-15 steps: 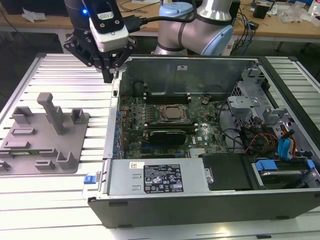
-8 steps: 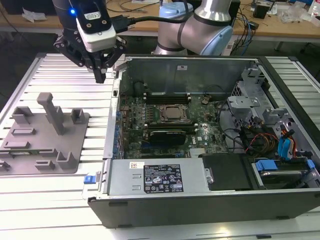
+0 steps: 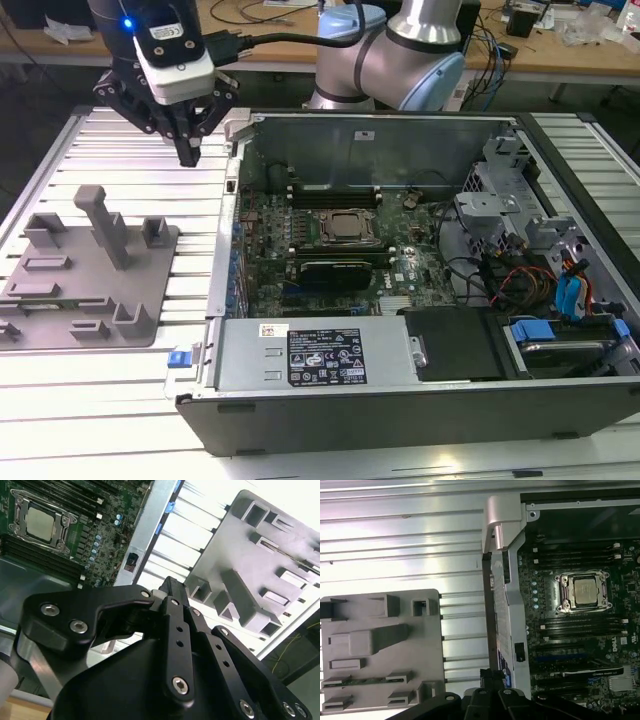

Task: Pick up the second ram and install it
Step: 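Reach for the second ram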

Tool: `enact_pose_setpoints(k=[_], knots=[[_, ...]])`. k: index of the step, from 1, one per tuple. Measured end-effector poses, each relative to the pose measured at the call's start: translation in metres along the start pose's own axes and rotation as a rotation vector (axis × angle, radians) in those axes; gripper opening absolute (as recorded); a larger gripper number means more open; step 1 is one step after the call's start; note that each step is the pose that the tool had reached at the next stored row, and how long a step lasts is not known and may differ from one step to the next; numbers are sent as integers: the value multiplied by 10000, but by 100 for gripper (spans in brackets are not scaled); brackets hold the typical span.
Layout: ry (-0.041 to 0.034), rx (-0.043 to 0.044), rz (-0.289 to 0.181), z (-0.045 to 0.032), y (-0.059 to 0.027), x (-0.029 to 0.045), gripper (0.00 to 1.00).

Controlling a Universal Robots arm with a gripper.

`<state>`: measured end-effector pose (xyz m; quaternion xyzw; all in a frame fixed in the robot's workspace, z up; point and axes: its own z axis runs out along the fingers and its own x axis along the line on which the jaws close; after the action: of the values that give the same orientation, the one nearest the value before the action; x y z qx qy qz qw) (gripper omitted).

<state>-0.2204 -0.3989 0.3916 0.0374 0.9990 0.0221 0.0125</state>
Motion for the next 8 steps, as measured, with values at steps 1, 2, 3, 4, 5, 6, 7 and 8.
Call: enact_pose_setpoints(k=[1, 2, 3, 4, 5, 6, 7, 8], knots=[[0, 0, 0, 0, -1, 11, 8], [0, 0, 0, 0, -2, 23, 8], [0, 0, 0, 0, -3, 34, 8], [1, 0, 0, 1, -4, 48, 8], [0, 0, 0, 2, -6, 72, 8], [0, 0, 1, 3, -7, 98, 8], [0, 0, 1, 4, -9, 121, 8], [0, 1, 1, 4, -11, 140, 8]])
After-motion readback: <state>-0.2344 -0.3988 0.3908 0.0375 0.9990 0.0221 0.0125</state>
